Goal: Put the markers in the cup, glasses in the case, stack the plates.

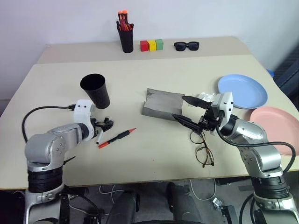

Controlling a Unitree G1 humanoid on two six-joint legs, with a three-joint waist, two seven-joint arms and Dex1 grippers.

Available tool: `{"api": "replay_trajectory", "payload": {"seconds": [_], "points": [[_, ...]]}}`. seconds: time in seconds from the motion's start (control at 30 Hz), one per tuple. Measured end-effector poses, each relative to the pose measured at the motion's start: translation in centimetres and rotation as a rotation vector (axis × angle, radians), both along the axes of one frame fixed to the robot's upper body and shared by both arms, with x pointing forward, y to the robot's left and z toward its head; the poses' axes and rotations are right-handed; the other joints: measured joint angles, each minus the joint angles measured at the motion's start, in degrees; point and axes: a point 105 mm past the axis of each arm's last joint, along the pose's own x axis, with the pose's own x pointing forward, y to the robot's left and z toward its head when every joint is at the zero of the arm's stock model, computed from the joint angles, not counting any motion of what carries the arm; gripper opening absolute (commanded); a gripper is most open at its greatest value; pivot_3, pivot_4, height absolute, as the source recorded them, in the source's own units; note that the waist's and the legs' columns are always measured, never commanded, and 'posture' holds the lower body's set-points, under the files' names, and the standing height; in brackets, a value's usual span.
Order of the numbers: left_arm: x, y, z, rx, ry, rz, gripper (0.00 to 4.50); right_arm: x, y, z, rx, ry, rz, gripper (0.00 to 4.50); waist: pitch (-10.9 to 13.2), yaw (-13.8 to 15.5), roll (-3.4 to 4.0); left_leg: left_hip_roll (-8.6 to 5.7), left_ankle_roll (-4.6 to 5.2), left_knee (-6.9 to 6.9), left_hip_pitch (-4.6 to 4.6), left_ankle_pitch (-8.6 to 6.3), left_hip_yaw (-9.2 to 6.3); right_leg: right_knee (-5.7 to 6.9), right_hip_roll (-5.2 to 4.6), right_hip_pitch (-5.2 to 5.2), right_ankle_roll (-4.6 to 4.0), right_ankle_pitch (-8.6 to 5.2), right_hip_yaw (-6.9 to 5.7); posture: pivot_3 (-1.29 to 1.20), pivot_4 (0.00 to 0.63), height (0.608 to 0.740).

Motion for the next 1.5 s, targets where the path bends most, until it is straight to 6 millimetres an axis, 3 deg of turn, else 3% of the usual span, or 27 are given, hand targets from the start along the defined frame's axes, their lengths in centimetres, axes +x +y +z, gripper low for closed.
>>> {"api": "replay_trajectory", "payload": {"seconds": [0.17, 0.2, 0.27, 0.5, 0.7, 0.8, 1.0, 1.17, 1.33, 1.43, 1.5], "points": [[0.5, -0.8, 0.2, 0.007, -0.012, 0.016, 4.50, 0.0, -0.1, 0.0, -0.001, 0.001, -0.006, 3.71, 0.0, -0.2, 0.00, 0.00, 0.00, -0.02, 0.01, 0.00, 0.00, 0.00, 0.00, -0.02, 0.00, 0.00, 0.00, 0.00, 0.150, 0.740], [0.6, -0.6, 0.3, 0.021, -0.010, 0.033, 4.24, 0.1, -0.1, 0.0, -0.004, 0.001, -0.007, 3.74, 0.0, -0.2, 0.00, 0.00, 0.00, -0.02, 0.01, 0.00, 0.00, 0.00, 0.00, -0.02, 0.00, 0.00, 0.00, 0.00, 0.150, 0.740], [0.6, -0.3, 0.1, 0.037, 0.005, 0.053, 3.64, 0.1, -0.2, 0.0, -0.006, 0.000, -0.011, 3.75, 0.0, -0.2, 0.00, 0.00, 0.00, -0.02, 0.00, 0.00, 0.01, 0.00, 0.00, -0.02, 0.00, 0.00, 0.00, 0.00, 0.150, 0.740], [0.5, 0.2, -0.2, 0.042, 0.027, 0.102, 0.04, 0.3, -0.8, -0.1, -0.026, 0.002, -0.033, 3.75, 0.0, 0.0, -0.01, -0.01, 0.00, 0.00, 0.00, 0.00, 0.01, 0.00, 0.00, 0.01, 0.00, 0.00, 0.00, 0.00, 0.150, 0.740], [0.4, -0.1, 0.0, 0.036, 0.031, 0.068, 0.04, 0.5, -1.2, 0.1, -0.023, -0.002, -0.048, 3.75, 0.0, -0.1, -0.01, -0.01, 0.00, 0.00, 0.00, 0.00, 0.00, 0.00, 0.00, 0.00, 0.00, 0.00, 0.00, 0.00, 0.150, 0.740], [0.2, -1.2, 1.2, 0.016, -0.008, -0.039, 0.04, 0.6, -1.3, 0.0, -0.024, 0.002, -0.051, 3.75, 0.0, -0.1, -0.02, 0.00, 0.00, 0.00, -0.02, 0.00, 0.00, 0.00, 0.00, 0.00, 0.00, 0.00, 0.00, 0.00, 0.150, 0.740], [-0.1, -4.2, 6.6, 0.043, -0.286, -0.356, 0.04, 0.2, -2.2, -0.1, -0.001, 0.100, 0.001, 3.75, 0.0, 0.0, -0.01, 0.00, 0.00, -0.01, -0.01, 0.00, 0.01, -0.05, 0.00, 0.02, -0.01, -0.01, 0.00, 0.00, 0.150, 0.740], [0.6, -6.7, 11.4, -0.037, -0.585, -0.464, 0.04, -0.4, -2.1, 0.1, 0.062, 0.165, 0.064, 3.75, 0.0, 0.0, -0.02, 0.00, 0.00, 0.00, -0.02, 0.00, 0.02, -0.06, 0.00, 0.03, -0.01, 0.00, 0.00, 0.00, 0.150, 0.740], [2.4, -5.8, 16.6, -0.028, -0.865, -0.414, 0.04, 0.0, -2.2, 1.0, 0.075, 0.104, 0.032, 3.75, 0.0, -0.1, -0.02, 0.00, 0.00, 0.00, -0.02, 0.00, 0.03, -0.07, 0.00, 0.02, 0.00, 0.00, 0.00, 0.00, 0.150, 0.740], [3.7, -3.7, 19.4, 0.045, -1.014, -0.340, 0.04, 0.3, -2.0, 1.5, 0.077, 0.065, 0.015, 3.75, 0.0, -0.1, -0.02, 0.00, 0.00, -0.02, 0.00, 0.00, 0.05, -0.08, 0.00, 0.02, 0.00, 0.00, 0.00, 0.00, 0.150, 0.740], [4.4, -2.0, 20.0, 0.046, -1.065, -0.277, 0.04, 0.4, -2.0, 1.5, 0.078, 0.063, 0.010, 3.75, 0.0, -0.1, -0.02, 0.00, 0.00, -0.02, -0.01, 0.00, 0.05, -0.10, 0.00, 0.01, 0.01, 0.01, 0.00, 0.00, 0.150, 0.740]]}}
